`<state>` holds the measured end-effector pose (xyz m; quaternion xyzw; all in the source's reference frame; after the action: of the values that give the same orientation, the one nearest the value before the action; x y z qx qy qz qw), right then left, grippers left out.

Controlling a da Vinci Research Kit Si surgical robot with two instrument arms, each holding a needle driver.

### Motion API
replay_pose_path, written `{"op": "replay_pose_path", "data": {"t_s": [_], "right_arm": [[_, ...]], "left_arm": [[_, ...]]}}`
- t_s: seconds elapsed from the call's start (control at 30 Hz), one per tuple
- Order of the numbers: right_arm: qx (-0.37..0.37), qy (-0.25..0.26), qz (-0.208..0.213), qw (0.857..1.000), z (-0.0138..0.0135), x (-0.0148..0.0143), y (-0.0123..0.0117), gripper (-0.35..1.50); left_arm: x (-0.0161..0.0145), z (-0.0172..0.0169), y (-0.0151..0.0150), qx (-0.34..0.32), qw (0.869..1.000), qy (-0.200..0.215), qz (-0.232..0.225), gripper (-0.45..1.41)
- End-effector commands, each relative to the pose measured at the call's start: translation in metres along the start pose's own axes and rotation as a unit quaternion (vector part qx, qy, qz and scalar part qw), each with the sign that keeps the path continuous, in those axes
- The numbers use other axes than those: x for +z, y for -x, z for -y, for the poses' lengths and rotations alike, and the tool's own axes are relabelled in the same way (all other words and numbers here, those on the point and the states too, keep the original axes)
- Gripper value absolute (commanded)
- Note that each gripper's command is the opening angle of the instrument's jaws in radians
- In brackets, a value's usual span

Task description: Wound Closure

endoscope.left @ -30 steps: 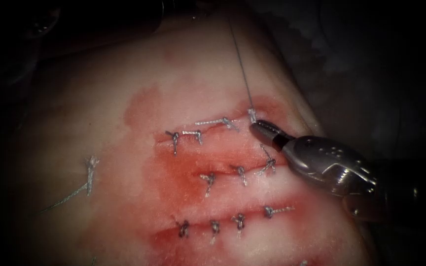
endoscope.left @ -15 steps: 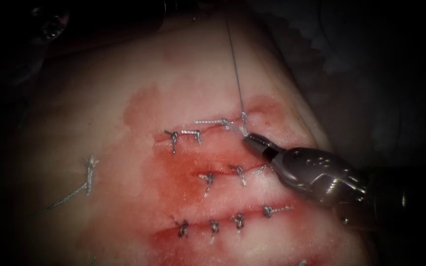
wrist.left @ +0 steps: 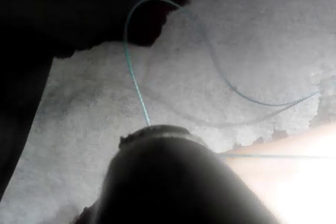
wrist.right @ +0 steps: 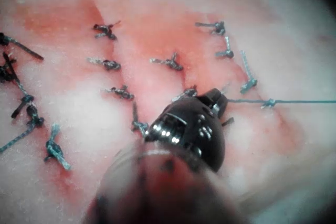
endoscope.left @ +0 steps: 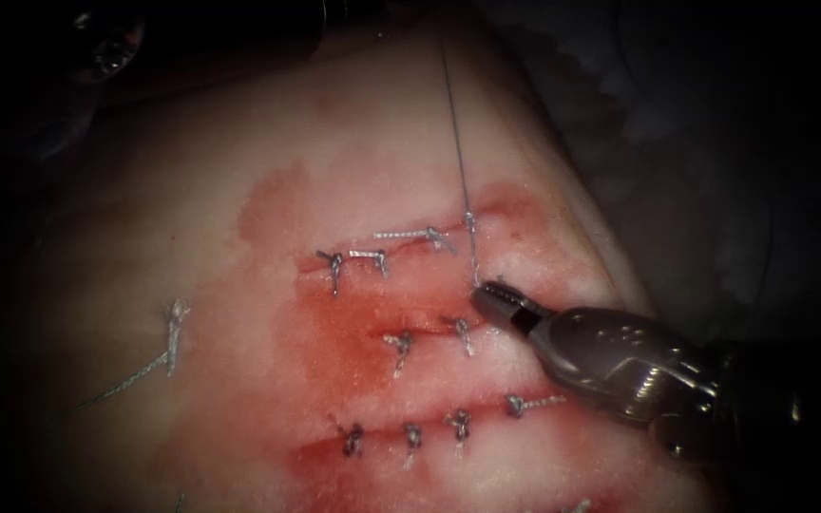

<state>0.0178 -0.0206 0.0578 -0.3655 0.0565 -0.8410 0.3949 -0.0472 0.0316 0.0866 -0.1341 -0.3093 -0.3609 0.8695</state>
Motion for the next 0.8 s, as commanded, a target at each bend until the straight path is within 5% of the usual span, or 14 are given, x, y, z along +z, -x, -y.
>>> {"op": "replay_pose_path", "data": {"t_s": [0.03,0.27,0.3,0.33,0.43,0.8], "right_arm": [[0.003,-0.001,0.004,1.0,-0.0002,0.0011,0.0003,-0.35],[0.008,-0.018,0.064,0.998,0.0011,0.0015,0.0018,-0.32],[0.01,-0.022,0.076,0.997,0.0013,0.0017,0.002,-0.03],[0.011,-0.032,0.109,0.993,0.0017,0.0015,0.0022,0.49],[0.019,-0.059,0.131,0.989,0.0025,0.0009,0.0026,1.08],[0.047,-0.137,0.13,0.981,0.0064,0.0025,0.0006,0.93]], "left_arm": [[0.0005,-0.0007,0.0011,-0.001,1.0,-0.002,0.004,-0.45],[-0.0002,0.0015,0.0011,-0.005,1.0,-0.023,0.005,-0.45],[-0.0002,0.0018,0.0013,-0.006,1.0,-0.028,0.005,-0.45],[-0.0005,0.0024,0.0016,-0.008,0.999,-0.042,0.006,-0.45],[-0.0016,0.0033,0.0023,-0.011,0.998,-0.057,0.006,-0.45],[-0.0035,0.004,0.0022,-0.01,0.998,-0.068,0.007,-0.45]]}}
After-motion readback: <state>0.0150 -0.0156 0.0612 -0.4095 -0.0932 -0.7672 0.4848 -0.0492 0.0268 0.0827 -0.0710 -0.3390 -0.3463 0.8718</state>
